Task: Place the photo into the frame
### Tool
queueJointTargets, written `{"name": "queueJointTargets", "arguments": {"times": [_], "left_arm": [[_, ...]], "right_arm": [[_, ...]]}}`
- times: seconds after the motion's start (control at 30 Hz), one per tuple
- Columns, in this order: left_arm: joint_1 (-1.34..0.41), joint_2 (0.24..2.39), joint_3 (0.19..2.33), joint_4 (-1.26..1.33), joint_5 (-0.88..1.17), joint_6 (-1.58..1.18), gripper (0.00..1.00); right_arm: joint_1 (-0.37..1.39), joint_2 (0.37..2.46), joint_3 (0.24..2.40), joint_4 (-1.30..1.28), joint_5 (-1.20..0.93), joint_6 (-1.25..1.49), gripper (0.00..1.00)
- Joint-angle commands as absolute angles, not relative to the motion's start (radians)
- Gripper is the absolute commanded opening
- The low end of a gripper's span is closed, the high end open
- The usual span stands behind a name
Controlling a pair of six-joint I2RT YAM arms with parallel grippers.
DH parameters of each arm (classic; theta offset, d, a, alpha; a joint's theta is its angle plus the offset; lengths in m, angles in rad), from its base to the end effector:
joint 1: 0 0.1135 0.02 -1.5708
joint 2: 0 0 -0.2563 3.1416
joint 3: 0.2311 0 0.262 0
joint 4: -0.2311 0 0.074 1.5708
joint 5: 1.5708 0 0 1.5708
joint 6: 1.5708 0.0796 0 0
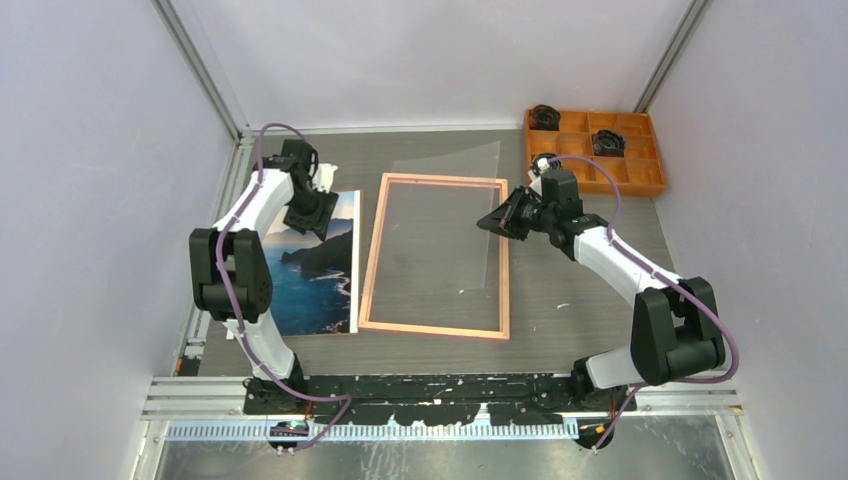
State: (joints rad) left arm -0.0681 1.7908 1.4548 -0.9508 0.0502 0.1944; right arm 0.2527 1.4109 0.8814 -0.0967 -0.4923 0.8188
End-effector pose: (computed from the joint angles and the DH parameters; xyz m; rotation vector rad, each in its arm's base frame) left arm 0.3784 -0.0298 0.1888 0.3838 2.8288 -0.0458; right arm 0.3260 0.1230 0.2050 0.3635 2.3200 1.1106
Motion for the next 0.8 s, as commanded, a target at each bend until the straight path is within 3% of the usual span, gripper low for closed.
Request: {"name": "queueJointTargets", "arguments": {"times": [0.0, 0.77], "left_arm": [[-0.084, 1.780, 1.431, -0.901, 0.066, 0.211, 0.53], [-0.264, 1.880, 1.385, -0.784, -0.080, 0.190, 0.52]], "right_arm": [[0.234, 1.409, 0.876, -0.003, -0.555, 0.833, 0.01], [0.225, 1.376, 0.789, 0.025, -0.652, 0.855, 0.01]]}}
